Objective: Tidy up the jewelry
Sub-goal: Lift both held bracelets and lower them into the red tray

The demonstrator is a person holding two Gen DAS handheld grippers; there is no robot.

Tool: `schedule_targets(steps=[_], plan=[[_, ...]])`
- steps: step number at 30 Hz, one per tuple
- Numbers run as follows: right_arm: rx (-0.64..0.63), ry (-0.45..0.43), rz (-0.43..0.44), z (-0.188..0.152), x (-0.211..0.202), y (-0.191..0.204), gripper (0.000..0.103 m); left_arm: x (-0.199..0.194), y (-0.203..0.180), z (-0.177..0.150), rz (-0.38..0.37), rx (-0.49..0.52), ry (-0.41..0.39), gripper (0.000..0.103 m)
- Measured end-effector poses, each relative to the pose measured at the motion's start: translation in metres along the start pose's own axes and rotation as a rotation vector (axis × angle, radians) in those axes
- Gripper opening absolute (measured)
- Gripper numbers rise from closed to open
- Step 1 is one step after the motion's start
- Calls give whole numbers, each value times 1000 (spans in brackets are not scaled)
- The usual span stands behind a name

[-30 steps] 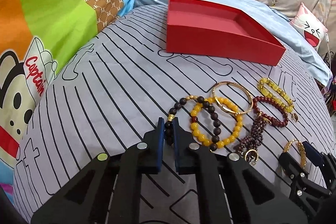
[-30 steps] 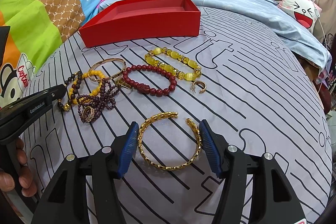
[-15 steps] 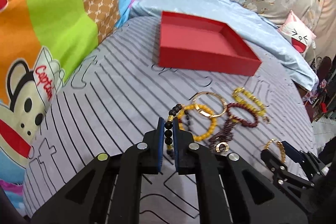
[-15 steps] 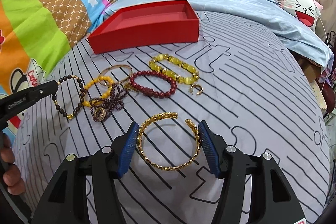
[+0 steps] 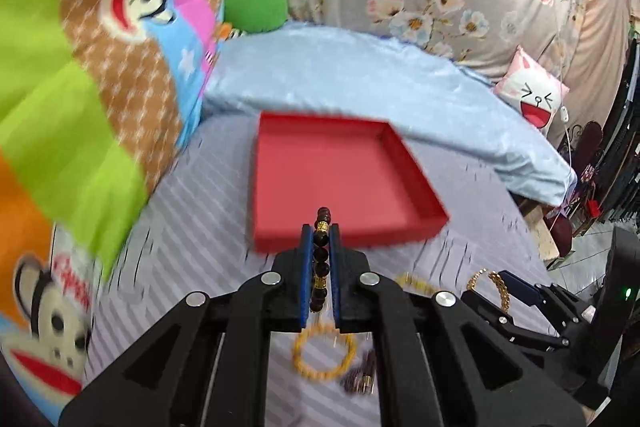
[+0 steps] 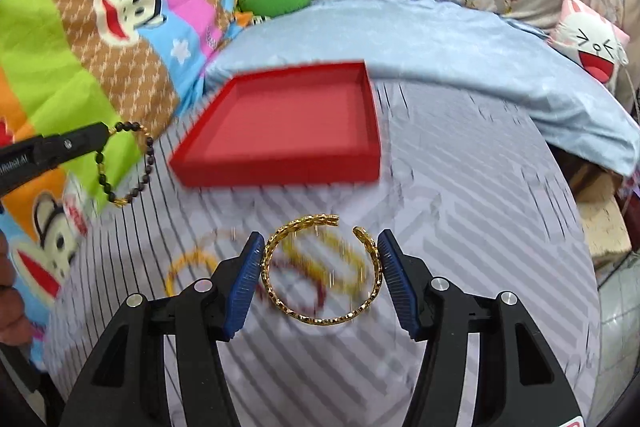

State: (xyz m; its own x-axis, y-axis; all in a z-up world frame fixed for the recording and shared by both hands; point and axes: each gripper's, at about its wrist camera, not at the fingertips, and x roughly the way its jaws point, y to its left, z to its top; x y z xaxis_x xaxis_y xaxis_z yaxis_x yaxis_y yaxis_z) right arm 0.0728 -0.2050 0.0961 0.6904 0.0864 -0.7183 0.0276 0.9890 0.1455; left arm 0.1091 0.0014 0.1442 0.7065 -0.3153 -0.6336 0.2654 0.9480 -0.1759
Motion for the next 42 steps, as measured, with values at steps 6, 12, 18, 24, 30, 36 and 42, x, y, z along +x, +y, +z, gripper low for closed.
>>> schedule_targets(steps=[6,12,18,24,30,36,42], plan=[[-15,-13,24,78,50,-4,57,51,-7,54,1,45,-24,8],[-46,23,24,134,115,2,57,128,5,96,-6,15,13,8],[-67,66,9,164,169,7,57,195,19,111,53,3,76,8],[-70,111,-12,174,207,5,57,234,34,111,100,-1,124,8],[-68,135,-22,179,223,4,58,244,37,114,154,9,106,9],[-64,95,-36,177,207,4,67,236,37,115,182,-11,94,43],[-52,51,-16,166,167,0,68,205,27,109,166,-7,77,48]])
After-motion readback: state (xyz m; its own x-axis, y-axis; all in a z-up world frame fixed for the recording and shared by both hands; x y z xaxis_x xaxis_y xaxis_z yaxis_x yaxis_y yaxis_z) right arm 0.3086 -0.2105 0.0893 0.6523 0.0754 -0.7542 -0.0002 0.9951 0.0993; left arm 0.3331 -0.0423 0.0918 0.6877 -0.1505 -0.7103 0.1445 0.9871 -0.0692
